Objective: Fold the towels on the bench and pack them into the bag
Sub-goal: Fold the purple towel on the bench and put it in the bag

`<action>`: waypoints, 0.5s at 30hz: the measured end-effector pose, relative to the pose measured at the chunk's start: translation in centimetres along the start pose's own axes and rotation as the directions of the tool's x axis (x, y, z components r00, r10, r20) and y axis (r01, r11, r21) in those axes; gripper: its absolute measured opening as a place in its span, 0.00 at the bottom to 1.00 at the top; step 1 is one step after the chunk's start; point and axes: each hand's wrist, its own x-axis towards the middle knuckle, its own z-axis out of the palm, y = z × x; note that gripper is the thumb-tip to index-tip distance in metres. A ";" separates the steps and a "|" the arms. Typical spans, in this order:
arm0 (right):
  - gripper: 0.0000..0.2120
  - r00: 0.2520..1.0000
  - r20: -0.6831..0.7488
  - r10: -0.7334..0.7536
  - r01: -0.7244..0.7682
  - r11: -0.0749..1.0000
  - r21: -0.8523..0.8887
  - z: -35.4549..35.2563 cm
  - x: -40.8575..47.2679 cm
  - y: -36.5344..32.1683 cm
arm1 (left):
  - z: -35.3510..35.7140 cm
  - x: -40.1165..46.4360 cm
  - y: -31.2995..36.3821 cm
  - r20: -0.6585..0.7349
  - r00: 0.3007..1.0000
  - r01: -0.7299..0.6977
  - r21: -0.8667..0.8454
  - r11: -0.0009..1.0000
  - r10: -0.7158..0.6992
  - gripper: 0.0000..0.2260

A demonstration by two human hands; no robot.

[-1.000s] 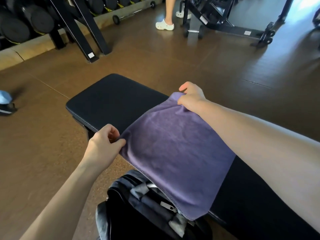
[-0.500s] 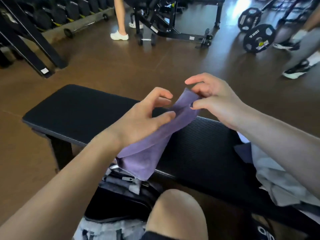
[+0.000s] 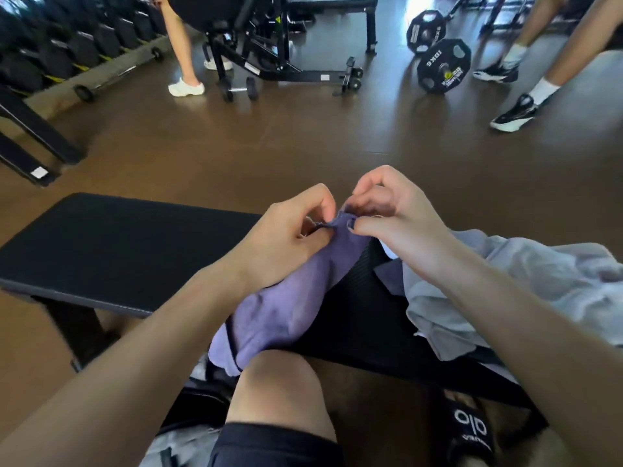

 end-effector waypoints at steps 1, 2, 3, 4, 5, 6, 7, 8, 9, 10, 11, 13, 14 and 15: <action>0.14 1.000 0.017 -0.011 0.011 1.000 -0.014 -0.2 0.0 0.0 | 0.0 0.0 0.1 0.000 1.000 -0.004 0.005 1.000 0.004 0.07; 0.12 0.999 0.034 -0.017 0.018 0.999 -0.036 -0.4 0.0 0.0 | -0.1 0.0 0.3 0.003 1.000 -0.011 0.016 1.000 0.011 0.07; 0.11 0.999 0.041 -0.017 0.019 0.998 -0.061 -0.5 0.0 0.2 | -0.1 0.1 0.4 0.011 1.000 -0.020 0.031 0.999 0.019 0.07; 0.10 0.999 0.047 -0.013 0.017 0.996 -0.084 -0.7 0.0 0.3 | -0.1 0.1 0.5 0.024 0.999 -0.026 0.047 0.999 0.025 0.06; 0.10 0.999 0.054 -0.010 0.015 0.995 -0.101 -0.9 0.0 0.5 | -0.1 0.2 0.5 0.035 0.999 -0.025 0.060 0.998 0.023 0.06; 0.10 0.998 0.067 -0.009 0.016 0.994 -0.111 -1.0 -0.1 0.6 | -0.1 0.3 0.6 0.038 0.999 -0.018 0.072 0.997 0.015 0.07; 0.10 0.997 0.075 -0.011 0.020 0.993 -0.115 -1.1 0.0 0.8 | 0.0 0.4 0.6 0.035 0.999 -0.012 0.086 0.996 0.009 0.06; 0.10 0.996 0.083 -0.015 0.024 0.993 -0.115 -1.1 -0.1 0.9 | 0.0 0.4 0.7 0.026 1.000 -0.011 0.101 0.995 0.008 0.06; 0.09 0.996 0.083 -0.016 0.026 0.993 -0.116 -1.0 -0.1 1.0 | 0.0 0.5 0.7 0.014 1.000 -0.011 0.111 0.994 0.009 0.06; 0.08 0.997 0.080 -0.017 0.027 0.992 -0.119 -0.9 -0.1 1.0 | 0.0 0.5 0.7 0.001 1.000 -0.008 0.113 0.994 0.008 0.05; 0.06 0.997 0.071 -0.022 0.031 0.991 -0.130 -0.8 0.0 1.1 | 0.0 0.6 0.8 -0.011 1.000 -0.004 0.110 0.994 0.005 0.05; 0.04 0.998 0.052 -0.037 0.045 0.985 -0.166 -0.7 0.1 1.2 | 0.0 0.6 0.8 -0.027 1.000 0.006 0.098 0.995 -0.003 0.04; 0.04 0.998 0.039 -0.042 0.048 0.983 -0.178 -0.7 0.1 1.2 | -0.1 0.6 0.8 -0.029 1.000 0.011 0.092 0.996 -0.008 0.04; 0.04 0.999 0.025 -0.041 0.045 0.983 -0.176 -0.8 0.2 1.2 | -0.1 0.6 0.7 -0.027 1.000 0.016 0.088 0.996 -0.014 0.04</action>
